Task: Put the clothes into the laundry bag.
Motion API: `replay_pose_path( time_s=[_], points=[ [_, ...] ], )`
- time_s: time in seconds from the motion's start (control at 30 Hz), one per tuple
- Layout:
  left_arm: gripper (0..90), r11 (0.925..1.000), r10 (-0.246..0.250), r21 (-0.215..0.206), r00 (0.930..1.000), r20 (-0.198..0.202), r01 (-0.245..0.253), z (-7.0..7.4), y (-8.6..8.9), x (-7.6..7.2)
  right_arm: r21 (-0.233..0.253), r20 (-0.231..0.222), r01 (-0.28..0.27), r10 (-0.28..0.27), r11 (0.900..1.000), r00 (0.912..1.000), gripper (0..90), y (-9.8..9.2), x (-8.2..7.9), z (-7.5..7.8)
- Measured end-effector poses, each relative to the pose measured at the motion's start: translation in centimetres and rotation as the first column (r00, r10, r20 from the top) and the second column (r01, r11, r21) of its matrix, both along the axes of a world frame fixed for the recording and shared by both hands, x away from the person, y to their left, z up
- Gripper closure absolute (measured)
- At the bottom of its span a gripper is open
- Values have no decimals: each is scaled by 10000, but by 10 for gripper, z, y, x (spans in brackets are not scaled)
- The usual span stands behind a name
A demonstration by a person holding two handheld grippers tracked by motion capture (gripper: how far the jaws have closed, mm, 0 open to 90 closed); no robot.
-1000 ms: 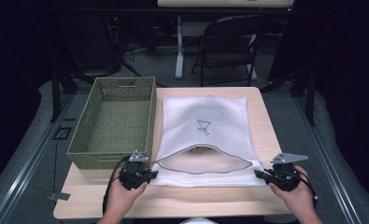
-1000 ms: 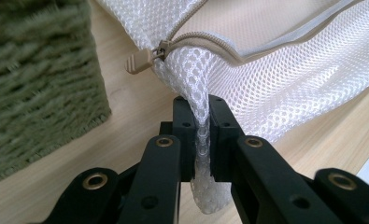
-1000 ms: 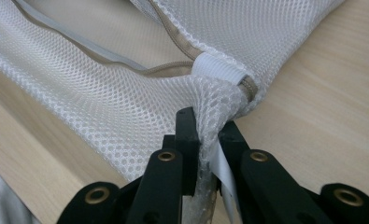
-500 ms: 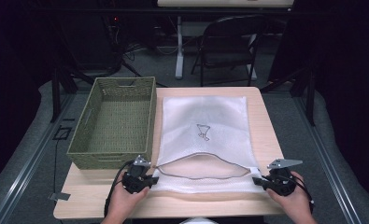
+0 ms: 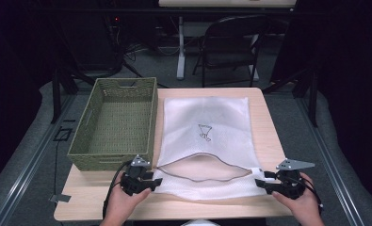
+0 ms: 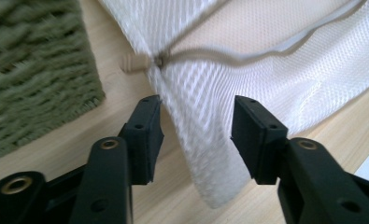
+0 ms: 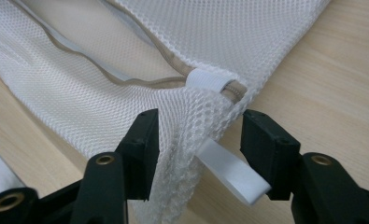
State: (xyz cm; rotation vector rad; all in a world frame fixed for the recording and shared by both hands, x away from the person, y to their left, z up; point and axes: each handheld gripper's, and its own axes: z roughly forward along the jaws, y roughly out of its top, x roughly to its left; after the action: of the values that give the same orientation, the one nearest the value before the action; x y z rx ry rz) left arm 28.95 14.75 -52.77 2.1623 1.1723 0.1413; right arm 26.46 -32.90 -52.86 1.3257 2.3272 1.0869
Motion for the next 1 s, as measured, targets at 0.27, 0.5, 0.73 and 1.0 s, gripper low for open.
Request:
replay_pose_path(
  time_s=[0.27, 0.5, 0.73, 1.0],
  points=[
    [579, 10000, 35, 89, 9967, 811, -43, 25, -2, 0, 105, 553, 66, -71, 9999, 9984, 605, -2, -2, 25],
    [854, 9994, -114, 346, 9907, 1356, 68, 42, -21, 20, -29, 737, -221, 222, 9998, 9970, 812, 22, 19, 37],
    [900, 9972, -429, 657, 9941, 998, 364, 20, -38, 34, -282, 292, -91, 99, 9996, 9995, 879, 32, 34, 17],
    [900, 9909, -460, 1290, 9976, 508, 391, -10, -40, 40, -452, -492, 213, -236, 9987, 9985, 888, 21, 41, -11]
  ],
)
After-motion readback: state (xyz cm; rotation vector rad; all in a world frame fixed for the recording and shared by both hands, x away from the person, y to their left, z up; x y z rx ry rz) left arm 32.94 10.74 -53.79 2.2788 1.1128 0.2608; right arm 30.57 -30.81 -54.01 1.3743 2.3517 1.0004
